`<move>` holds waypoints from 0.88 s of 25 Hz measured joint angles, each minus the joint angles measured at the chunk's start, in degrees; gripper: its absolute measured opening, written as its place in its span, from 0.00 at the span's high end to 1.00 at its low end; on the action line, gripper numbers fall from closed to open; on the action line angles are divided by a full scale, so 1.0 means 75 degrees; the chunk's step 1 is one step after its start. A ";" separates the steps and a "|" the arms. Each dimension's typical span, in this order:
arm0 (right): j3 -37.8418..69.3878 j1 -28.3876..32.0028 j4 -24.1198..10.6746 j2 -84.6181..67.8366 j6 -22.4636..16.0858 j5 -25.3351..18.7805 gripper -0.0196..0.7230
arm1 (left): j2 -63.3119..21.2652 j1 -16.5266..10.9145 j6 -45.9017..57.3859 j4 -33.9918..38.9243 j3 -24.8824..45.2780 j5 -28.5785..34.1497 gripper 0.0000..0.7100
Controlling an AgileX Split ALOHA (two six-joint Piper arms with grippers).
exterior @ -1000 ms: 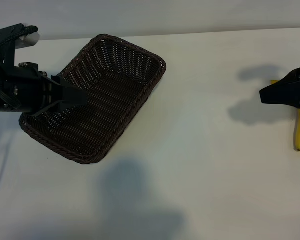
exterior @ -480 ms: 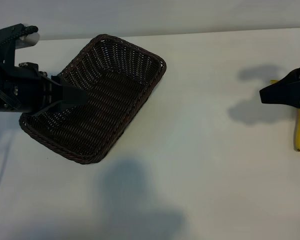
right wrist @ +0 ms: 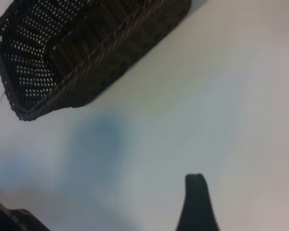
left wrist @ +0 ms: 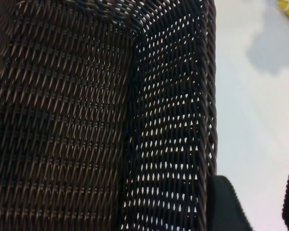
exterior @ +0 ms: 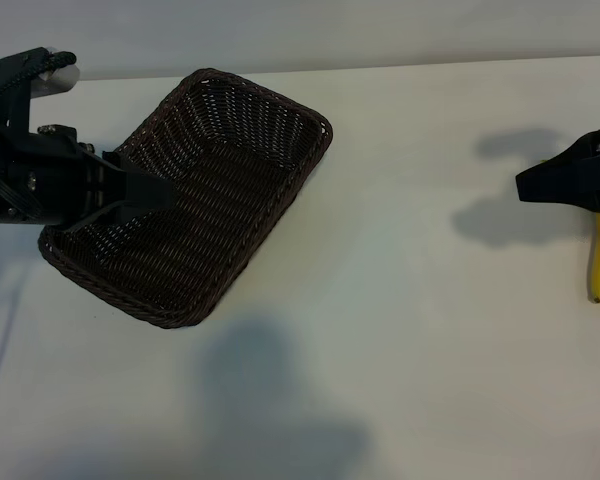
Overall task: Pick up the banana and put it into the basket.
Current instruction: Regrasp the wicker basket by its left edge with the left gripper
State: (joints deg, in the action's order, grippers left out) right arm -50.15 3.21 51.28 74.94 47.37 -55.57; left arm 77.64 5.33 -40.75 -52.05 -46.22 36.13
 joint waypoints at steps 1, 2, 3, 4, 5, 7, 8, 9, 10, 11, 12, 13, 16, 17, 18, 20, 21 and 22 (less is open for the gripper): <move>0.0000 0.0000 0.0002 0.0000 0.0000 0.0000 0.27 | 0.0000 0.0000 0.0000 0.0000 0.0000 0.0000 0.50; 0.0000 0.0000 0.0009 0.0000 0.0000 0.0000 0.27 | 0.0000 0.0000 0.0000 0.0000 0.0000 0.0000 0.50; 0.0000 0.0000 0.0037 0.0000 0.0000 0.0000 0.27 | 0.0000 0.0000 0.0000 0.0000 0.0000 0.0000 0.50; 0.0000 0.0000 0.0099 0.0000 0.0000 0.0000 0.27 | 0.0000 0.0000 0.0000 0.0000 0.0000 0.0000 0.50; 0.0000 0.0000 0.0147 0.0000 0.0000 0.0000 0.27 | 0.0000 0.0000 0.0009 0.0000 0.0000 0.0020 0.50; 0.0000 0.0000 0.0192 0.0000 0.0000 0.0000 0.27 | 0.0000 0.0000 0.0201 0.0000 0.0000 0.0193 0.50; 0.0000 0.0000 0.0198 0.0000 0.0000 0.0000 0.27 | 0.0000 0.0000 0.0408 0.0000 0.0000 0.0296 0.50; 0.0000 0.0000 0.0198 0.0000 0.0000 0.0000 0.27 | 0.0000 0.0000 0.0694 0.0008 0.0000 0.0417 0.50; 0.0000 0.0000 0.0198 0.0000 -0.0003 0.0000 0.27 | 0.0000 0.0000 0.0985 0.0064 0.0000 0.0530 0.50; 0.0000 0.0000 0.0198 0.0000 -0.0003 0.0000 0.27 | 0.0000 0.0000 0.1386 0.0187 0.0000 0.0616 0.50; 0.0000 0.0000 0.0201 0.0000 -0.0009 0.0000 0.27 | 0.0000 0.0000 0.1862 0.0346 0.0000 0.0717 0.50; 0.0000 0.0000 0.0201 0.0000 -0.0009 0.0000 0.27 | 0.0000 0.0000 0.2430 0.0512 0.0000 0.0783 0.50; 0.0000 0.0000 0.0201 0.0000 -0.0009 0.0000 0.27 | 0.0000 0.0000 0.4175 0.1285 0.0000 0.0837 0.50; 0.0000 0.0000 0.0201 0.0000 -0.0009 0.0000 0.27 | 0.0000 0.0000 0.4695 0.1632 0.0000 0.0813 0.50; 0.0000 0.0000 0.0201 0.0000 -0.0009 0.0000 0.27 | 0.0000 0.0000 0.5349 0.1979 0.0000 0.0757 0.50; 0.0000 0.0000 0.0201 0.0000 -0.0009 0.0000 0.27 | 0.0000 0.0000 0.6695 0.2599 0.0000 0.0534 0.50; 0.0000 0.0000 0.0201 0.0000 -0.0009 0.0000 0.27 | 0.0000 0.0000 0.7252 0.2895 0.0000 0.0424 0.50; 0.0000 0.0000 0.0201 0.0000 -0.0009 0.0000 0.27 | 0.0000 0.0000 0.7880 0.3154 0.0000 0.0347 0.50</move>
State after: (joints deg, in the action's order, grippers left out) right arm -50.15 3.21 52.79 74.94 47.30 -55.57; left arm 77.64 5.33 18.35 -28.40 -46.22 38.73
